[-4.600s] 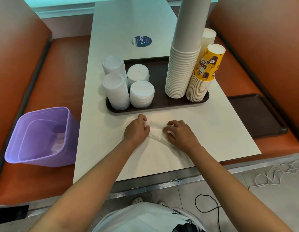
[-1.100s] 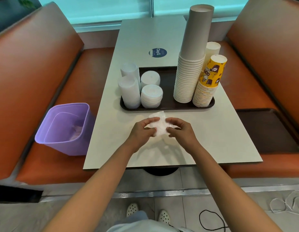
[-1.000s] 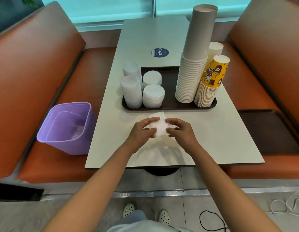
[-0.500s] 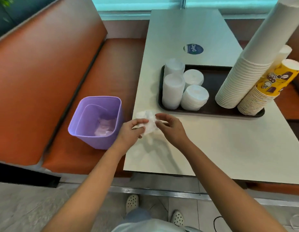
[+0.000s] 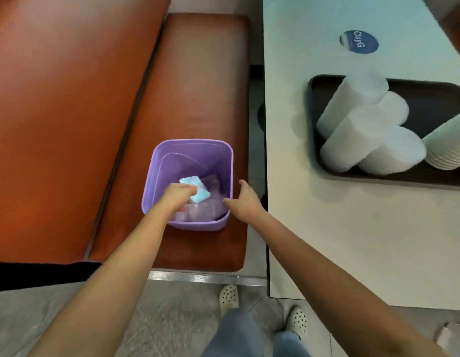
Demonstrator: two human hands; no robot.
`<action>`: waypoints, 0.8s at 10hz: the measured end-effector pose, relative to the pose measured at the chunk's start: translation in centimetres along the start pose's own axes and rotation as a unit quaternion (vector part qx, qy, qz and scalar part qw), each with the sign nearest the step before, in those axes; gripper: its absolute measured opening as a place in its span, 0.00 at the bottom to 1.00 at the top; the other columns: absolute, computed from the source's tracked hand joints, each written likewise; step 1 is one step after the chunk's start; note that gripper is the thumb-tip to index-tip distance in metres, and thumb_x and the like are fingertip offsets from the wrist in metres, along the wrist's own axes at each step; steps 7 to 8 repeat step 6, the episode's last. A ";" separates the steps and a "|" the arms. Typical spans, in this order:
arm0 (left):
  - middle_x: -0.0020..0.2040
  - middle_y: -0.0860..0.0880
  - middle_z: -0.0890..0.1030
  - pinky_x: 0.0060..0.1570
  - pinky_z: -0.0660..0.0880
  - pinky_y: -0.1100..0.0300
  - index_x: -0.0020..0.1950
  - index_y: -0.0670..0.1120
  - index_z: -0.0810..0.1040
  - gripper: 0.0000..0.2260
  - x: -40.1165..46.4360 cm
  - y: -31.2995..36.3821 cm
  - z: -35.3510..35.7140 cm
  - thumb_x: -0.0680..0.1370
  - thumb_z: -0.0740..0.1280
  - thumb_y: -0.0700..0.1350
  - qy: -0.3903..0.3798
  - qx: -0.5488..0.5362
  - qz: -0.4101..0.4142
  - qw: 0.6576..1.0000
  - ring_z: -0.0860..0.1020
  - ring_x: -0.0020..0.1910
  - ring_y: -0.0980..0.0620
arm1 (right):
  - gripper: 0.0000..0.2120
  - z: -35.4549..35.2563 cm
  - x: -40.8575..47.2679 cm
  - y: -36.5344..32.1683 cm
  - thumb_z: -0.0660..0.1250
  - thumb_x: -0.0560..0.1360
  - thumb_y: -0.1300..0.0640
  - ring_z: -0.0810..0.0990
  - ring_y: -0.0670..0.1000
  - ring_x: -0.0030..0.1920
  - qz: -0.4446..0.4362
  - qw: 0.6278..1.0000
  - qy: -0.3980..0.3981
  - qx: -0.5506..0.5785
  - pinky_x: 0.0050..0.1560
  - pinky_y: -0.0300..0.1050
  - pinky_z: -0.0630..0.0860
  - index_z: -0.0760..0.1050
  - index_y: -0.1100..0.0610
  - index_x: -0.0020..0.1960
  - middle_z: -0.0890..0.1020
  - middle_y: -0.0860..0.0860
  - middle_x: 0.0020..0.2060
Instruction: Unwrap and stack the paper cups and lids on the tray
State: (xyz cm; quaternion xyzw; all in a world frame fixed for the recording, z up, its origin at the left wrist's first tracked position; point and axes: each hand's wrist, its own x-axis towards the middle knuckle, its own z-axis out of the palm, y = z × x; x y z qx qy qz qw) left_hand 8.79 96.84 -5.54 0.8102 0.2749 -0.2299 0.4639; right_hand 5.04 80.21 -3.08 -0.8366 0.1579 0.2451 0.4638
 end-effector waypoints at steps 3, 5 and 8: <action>0.62 0.45 0.75 0.50 0.72 0.54 0.64 0.43 0.72 0.17 6.3 -1.1 2.2 0.78 0.64 0.49 -0.153 0.148 -0.114 0.970 0.76 0.49 0.48 | 0.22 3.7 3.9 1.1 0.60 0.73 0.68 0.75 0.61 0.59 0.088 0.996 -0.014 -0.009 0.55 0.47 0.73 0.66 0.64 0.67 0.74 0.61 0.61; 0.71 0.42 0.66 0.67 0.64 0.53 0.73 0.39 0.62 0.24 7.4 -1.2 2.6 0.80 0.61 0.49 -0.163 0.433 -0.067 0.884 0.67 0.68 0.43 | 0.24 3.8 4.2 1.4 0.62 0.74 0.67 0.76 0.60 0.59 0.088 0.995 -0.031 -0.029 0.55 0.47 0.76 0.65 0.62 0.69 0.74 0.59 0.62; 0.65 0.41 0.73 0.64 0.68 0.52 0.72 0.39 0.64 0.25 8.3 -1.0 3.2 0.79 0.63 0.49 -0.139 0.431 -0.037 0.891 0.72 0.63 0.42 | 0.25 3.4 3.8 1.2 0.64 0.74 0.64 0.75 0.59 0.59 0.074 0.997 -0.005 -0.026 0.56 0.46 0.75 0.64 0.61 0.70 0.72 0.59 0.63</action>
